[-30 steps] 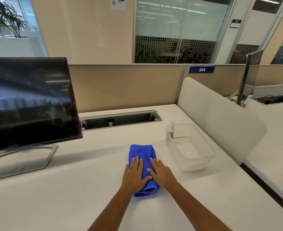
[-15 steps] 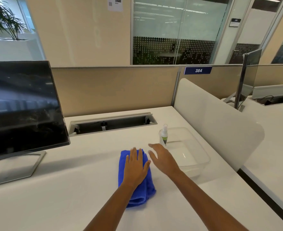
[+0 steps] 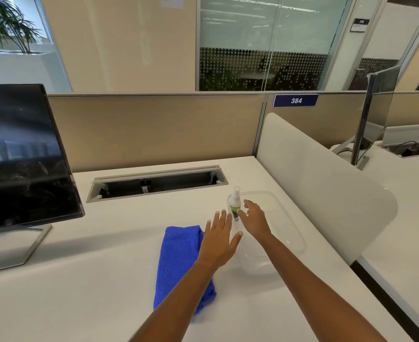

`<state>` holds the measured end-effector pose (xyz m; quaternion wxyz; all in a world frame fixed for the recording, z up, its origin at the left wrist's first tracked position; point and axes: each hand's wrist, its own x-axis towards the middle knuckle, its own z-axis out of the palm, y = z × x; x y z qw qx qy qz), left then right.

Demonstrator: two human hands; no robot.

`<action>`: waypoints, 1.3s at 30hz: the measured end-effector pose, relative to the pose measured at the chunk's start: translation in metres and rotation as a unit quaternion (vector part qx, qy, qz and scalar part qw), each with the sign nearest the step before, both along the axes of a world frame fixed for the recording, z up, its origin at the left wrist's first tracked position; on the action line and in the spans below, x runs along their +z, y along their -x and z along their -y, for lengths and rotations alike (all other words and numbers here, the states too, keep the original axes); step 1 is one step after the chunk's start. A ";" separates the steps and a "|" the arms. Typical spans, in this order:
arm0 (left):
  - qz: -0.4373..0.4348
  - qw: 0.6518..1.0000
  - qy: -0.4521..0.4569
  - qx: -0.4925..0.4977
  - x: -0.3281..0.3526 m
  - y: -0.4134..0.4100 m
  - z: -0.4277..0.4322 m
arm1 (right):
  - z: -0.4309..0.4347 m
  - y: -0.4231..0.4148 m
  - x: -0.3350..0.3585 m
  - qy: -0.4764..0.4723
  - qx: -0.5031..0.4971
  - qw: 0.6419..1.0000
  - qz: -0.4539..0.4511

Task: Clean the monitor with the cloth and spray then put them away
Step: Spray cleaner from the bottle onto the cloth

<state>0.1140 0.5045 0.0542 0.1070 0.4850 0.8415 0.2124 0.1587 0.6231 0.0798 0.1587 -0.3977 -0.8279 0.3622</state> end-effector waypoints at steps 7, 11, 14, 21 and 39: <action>0.007 1.000 -0.002 -0.003 -0.014 0.003 -0.008 | -0.010 0.012 -0.008 0.031 0.025 0.999 -0.003; 0.009 1.000 -0.019 -0.003 -0.018 0.003 -0.008 | -0.013 0.017 -0.011 0.033 0.028 0.999 -0.016; 0.010 1.000 -0.024 0.000 -0.020 0.003 -0.008 | -0.014 0.017 -0.011 0.030 0.019 0.999 -0.021; 0.052 0.998 -0.032 0.012 -0.017 0.003 -0.006 | -0.016 -0.003 -0.001 0.017 -0.008 0.996 -0.082; 0.420 0.831 -0.339 0.139 0.059 0.024 0.040 | 0.083 -0.015 0.026 0.334 0.153 0.900 -0.233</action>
